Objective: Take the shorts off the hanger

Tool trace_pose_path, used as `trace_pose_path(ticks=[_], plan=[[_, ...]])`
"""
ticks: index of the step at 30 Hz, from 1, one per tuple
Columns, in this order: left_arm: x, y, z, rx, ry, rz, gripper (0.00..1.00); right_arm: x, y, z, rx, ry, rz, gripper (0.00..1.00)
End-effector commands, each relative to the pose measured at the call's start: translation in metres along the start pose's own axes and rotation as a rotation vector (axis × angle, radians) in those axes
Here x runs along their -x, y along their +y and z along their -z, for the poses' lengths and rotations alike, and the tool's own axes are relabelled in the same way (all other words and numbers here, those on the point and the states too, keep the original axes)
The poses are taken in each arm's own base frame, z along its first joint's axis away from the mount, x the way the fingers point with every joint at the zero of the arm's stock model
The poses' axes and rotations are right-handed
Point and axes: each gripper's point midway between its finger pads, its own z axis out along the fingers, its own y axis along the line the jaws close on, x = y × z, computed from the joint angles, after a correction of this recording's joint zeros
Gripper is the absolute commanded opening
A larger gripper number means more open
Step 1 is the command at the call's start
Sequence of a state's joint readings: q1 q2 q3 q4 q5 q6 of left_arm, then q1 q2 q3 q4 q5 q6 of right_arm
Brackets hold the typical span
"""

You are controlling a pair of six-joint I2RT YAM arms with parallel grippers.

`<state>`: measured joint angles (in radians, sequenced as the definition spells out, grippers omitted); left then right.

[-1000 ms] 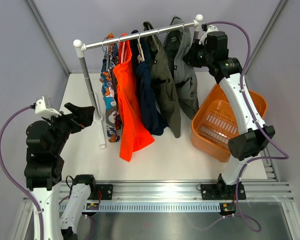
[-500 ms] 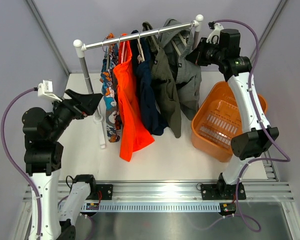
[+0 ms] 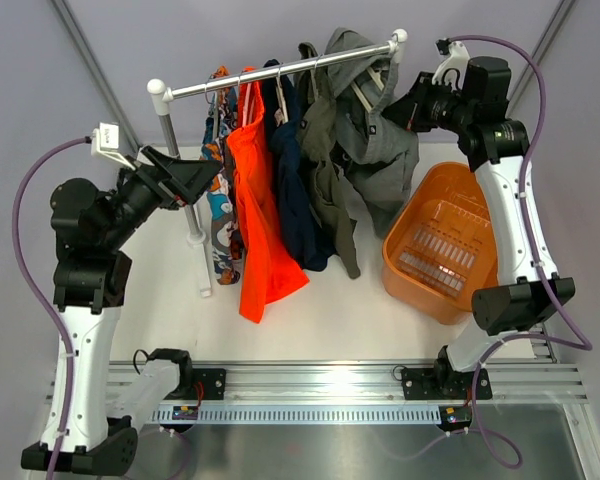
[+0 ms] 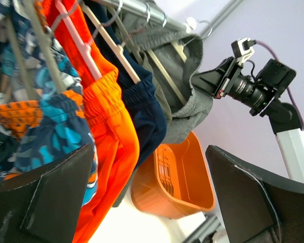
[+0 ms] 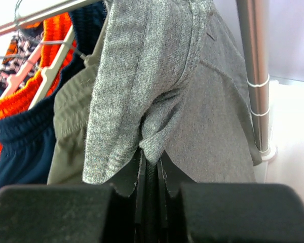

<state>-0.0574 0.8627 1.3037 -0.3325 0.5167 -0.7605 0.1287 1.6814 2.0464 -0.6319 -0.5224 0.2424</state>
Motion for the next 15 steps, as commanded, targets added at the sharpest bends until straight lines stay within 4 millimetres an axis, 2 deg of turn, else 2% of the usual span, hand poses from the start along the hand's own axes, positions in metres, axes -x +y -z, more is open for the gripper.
trace_pose_path(ticks=[1,3,4,5,6,7,8,9,10,11,13,15], plan=[[0.006,-0.019,-0.010,-0.069,0.006,-0.045,0.99,0.043,0.049,0.043,0.114,-0.163,0.165,0.00],[0.001,-0.024,-0.020,-0.071,0.031,-0.083,0.99,0.030,0.043,0.043,0.093,-0.134,0.145,0.00],[-0.005,-0.022,-0.023,-0.057,0.062,-0.096,0.99,0.029,0.047,0.052,0.092,-0.143,0.151,0.00],[-0.012,-0.025,-0.027,-0.050,0.083,-0.114,0.99,0.017,0.041,0.050,0.078,-0.119,0.134,0.00],[-0.007,-0.031,-0.028,-0.055,0.081,-0.177,0.99,0.012,0.042,0.054,0.072,-0.110,0.122,0.00],[-0.017,-0.023,-0.036,-0.023,0.131,-0.191,0.99,0.011,0.045,0.063,0.068,-0.115,0.117,0.00],[-0.023,-0.027,-0.039,-0.026,0.150,-0.214,0.99,-0.003,0.040,0.061,0.057,-0.084,0.090,0.00],[-0.021,-0.031,-0.041,-0.035,0.153,-0.261,0.99,-0.009,0.042,0.065,0.062,-0.072,0.075,0.00],[-0.029,-0.027,-0.048,-0.024,0.183,-0.274,0.99,-0.012,0.048,0.074,0.068,-0.075,0.071,0.00],[-0.034,-0.031,-0.051,-0.028,0.195,-0.293,0.99,-0.027,0.043,0.072,0.065,-0.041,0.038,0.00],[-0.038,-0.035,-0.056,-0.033,0.205,-0.358,0.99,-0.042,0.048,0.079,0.080,-0.007,0.000,0.00],[-0.052,-0.040,-0.066,-0.041,0.228,-0.431,0.99,-0.060,0.049,0.086,0.082,0.019,-0.035,0.00]])
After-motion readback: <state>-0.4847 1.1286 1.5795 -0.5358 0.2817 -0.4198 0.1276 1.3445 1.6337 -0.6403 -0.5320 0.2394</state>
